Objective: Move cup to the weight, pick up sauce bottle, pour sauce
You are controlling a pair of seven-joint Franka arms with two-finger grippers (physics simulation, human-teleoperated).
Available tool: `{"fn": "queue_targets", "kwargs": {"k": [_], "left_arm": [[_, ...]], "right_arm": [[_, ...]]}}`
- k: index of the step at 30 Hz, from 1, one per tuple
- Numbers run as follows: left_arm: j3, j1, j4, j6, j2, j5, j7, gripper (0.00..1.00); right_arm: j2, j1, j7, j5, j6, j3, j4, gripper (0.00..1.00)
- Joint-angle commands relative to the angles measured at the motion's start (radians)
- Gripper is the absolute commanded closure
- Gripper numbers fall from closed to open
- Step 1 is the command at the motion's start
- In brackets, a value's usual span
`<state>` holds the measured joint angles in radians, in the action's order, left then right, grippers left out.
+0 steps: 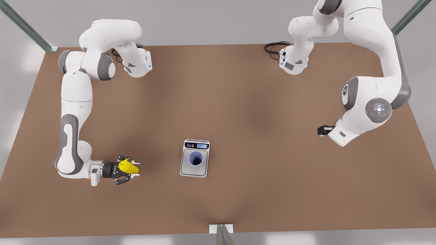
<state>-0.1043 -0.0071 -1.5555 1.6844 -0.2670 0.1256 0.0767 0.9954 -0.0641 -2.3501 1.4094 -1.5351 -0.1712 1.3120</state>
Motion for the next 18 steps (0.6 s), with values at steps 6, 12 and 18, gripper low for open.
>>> {"fn": "queue_targets", "kwargs": {"k": [6,12,18], "left_arm": [[0.0,-0.008,0.0,0.0,0.0,0.0,0.002,0.0],[0.0,-0.008,0.0,0.0,0.0,0.0,0.0,0.0],[0.0,-0.008,-0.002,0.0,0.0,0.0,0.0,0.0]], "right_arm": [[0.025,-0.005,-0.023,-0.021,0.016,-0.001,0.004,0.54],[0.078,-0.005,-0.066,0.014,0.016,-0.001,0.003,0.54],[0.1,-0.005,-0.092,0.022,0.015,-0.001,0.003,0.52]]}}
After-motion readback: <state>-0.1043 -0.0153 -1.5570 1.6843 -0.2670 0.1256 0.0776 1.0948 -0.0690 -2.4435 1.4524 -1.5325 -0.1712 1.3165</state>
